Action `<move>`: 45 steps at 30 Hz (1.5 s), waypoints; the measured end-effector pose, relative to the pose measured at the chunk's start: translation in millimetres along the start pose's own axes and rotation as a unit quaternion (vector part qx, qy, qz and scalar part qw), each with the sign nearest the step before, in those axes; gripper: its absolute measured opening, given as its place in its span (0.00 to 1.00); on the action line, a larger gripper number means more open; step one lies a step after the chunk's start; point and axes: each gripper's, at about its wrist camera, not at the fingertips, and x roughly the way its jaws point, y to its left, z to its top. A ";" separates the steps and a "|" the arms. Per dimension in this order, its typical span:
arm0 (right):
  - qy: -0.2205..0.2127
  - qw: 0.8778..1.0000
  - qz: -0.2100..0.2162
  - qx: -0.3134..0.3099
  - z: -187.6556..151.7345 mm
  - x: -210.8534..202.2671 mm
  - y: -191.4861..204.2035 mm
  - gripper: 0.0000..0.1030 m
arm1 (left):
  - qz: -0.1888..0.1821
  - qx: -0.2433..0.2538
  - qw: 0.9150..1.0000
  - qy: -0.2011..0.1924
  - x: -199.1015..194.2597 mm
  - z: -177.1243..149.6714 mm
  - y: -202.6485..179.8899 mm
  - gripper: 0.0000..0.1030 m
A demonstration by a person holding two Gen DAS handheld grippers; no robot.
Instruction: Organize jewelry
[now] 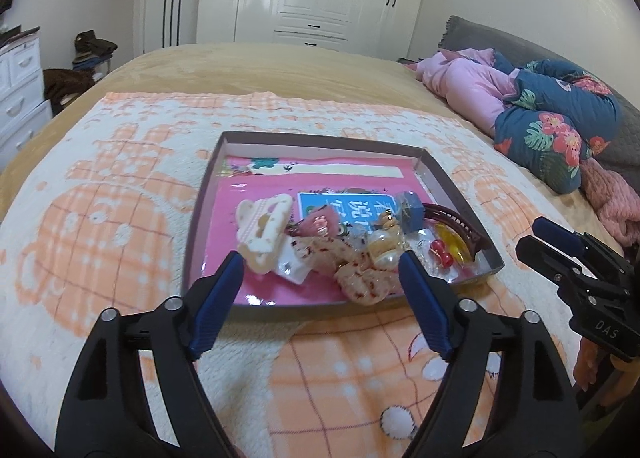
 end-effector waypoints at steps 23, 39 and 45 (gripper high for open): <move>-0.051 0.999 -0.006 0.007 -24.2 -49.6 20.9 0.93 | 0.021 -0.006 0.998 -0.057 -53.2 -41.2 9.4 0.89; -0.069 0.997 -0.020 -0.008 -50.1 -63.0 30.6 0.94 | 0.018 -0.003 0.996 -0.091 -73.0 -59.2 4.1 0.89; -0.085 0.996 -0.028 -0.011 -54.2 -72.7 31.4 0.94 | 0.016 0.000 0.995 -0.095 -77.0 -63.1 1.4 0.89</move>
